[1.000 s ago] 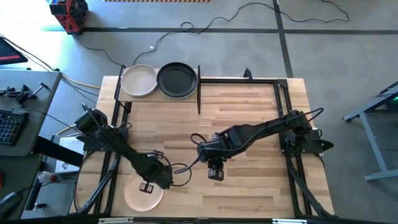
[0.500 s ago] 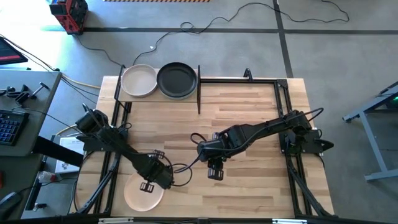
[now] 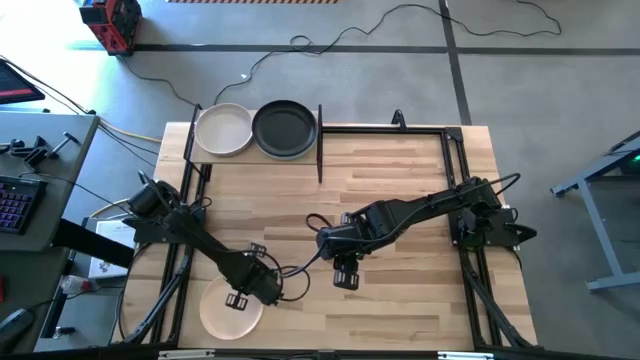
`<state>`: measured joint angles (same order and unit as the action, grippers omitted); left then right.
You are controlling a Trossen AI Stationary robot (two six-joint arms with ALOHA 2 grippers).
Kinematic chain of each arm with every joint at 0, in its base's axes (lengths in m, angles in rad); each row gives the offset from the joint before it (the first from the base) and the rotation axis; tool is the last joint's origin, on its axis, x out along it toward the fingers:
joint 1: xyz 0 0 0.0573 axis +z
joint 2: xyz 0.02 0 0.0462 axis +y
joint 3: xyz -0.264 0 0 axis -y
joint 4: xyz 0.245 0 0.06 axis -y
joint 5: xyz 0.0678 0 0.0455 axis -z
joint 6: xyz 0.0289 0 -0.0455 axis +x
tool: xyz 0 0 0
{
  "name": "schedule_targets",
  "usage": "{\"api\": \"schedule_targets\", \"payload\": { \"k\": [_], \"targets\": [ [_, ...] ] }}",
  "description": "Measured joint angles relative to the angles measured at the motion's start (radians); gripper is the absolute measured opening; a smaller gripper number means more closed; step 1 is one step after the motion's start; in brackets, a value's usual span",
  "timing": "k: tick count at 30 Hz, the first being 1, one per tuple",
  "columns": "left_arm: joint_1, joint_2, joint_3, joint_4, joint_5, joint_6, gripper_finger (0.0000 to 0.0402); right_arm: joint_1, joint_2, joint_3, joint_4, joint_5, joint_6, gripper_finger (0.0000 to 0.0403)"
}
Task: Place and stack plates onto a shelf
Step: Stack the light red plate on top of the light brown plate on the shelf
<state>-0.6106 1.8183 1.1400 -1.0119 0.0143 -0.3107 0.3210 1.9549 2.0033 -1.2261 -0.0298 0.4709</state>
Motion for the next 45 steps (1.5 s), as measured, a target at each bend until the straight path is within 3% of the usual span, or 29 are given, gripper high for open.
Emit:
{"api": "schedule_targets", "payload": {
  "k": [15,29,34,45],
  "targets": [
    [0.029,0.042,0.0,0.013,0.004,0.012,0.0098,0.0,0.0,0.0,0.008,0.0,0.02,0.0142],
    [0.029,0.042,0.0,0.042,0.08,0.035,0.0008,0.0,0.0,0.0,0.011,0.0,0.022,0.0142],
    [0.029,0.041,0.0,0.038,0.124,0.036,0.0004,0.0,0.0,0.0,0.012,0.0,0.022,0.0142],
    [0.029,-0.04,0.0,-0.226,0.074,-0.05,0.0001,0.0,0.0,0.0,0.016,0.01,0.103,0.0142]
  ]
}}
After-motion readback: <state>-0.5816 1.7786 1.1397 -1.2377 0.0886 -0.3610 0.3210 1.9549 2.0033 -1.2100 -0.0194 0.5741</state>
